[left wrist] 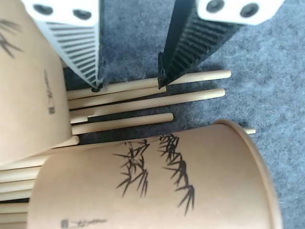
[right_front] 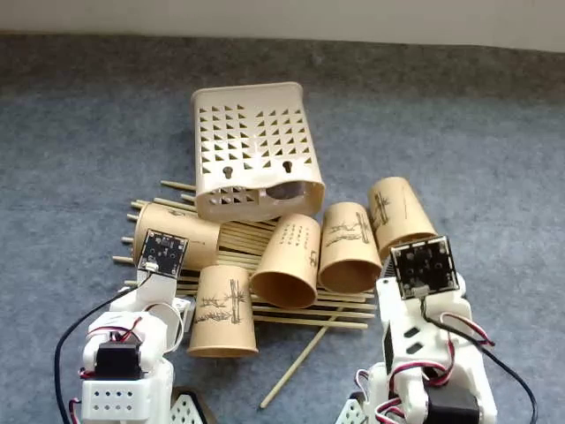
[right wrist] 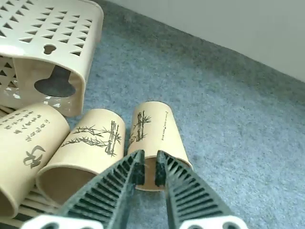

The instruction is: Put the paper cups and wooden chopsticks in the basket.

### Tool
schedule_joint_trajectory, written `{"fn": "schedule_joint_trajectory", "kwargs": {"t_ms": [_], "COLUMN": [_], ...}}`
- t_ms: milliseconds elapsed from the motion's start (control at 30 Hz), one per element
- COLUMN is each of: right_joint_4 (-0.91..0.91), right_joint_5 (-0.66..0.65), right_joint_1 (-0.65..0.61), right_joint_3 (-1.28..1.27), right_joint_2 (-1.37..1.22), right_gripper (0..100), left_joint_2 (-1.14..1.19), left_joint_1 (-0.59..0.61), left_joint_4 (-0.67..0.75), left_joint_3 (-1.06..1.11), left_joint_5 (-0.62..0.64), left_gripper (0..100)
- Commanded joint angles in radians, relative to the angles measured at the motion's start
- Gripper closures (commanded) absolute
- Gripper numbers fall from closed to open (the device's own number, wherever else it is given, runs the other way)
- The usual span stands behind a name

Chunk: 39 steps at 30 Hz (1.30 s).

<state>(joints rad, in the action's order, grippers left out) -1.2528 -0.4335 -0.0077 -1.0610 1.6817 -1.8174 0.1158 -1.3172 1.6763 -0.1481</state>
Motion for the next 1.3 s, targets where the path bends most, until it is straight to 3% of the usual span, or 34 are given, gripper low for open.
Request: {"fn": "schedule_joint_trajectory", "kwargs": {"t_ms": [0,167,333,567,1267], "right_joint_4": [-0.005,0.004,0.042,0.232,0.75], "right_joint_5": [0.017,0.018,0.018,0.018,0.018], "right_joint_1": [-0.059,-0.154,-0.248,-0.331,-0.414], "right_joint_3": [0.116,0.208,0.24,0.234,0.234], "right_joint_2": [-0.174,-0.355,-0.481,-0.645,-1.167], "right_gripper": [91.7,83.2,83.0,83.0,83.0], "left_joint_2": [-0.005,-0.005,-0.005,-0.005,-0.005], "left_joint_1": [-0.013,-0.013,-0.013,-0.013,-0.013], "left_joint_4": [-0.003,-0.003,-0.003,-0.003,-0.003], "left_joint_3": [0.019,0.019,0.019,0.019,0.019], "left_joint_5": [-0.003,-0.003,-0.003,-0.003,-0.003], "left_gripper": [81,81,81,81,81]}}
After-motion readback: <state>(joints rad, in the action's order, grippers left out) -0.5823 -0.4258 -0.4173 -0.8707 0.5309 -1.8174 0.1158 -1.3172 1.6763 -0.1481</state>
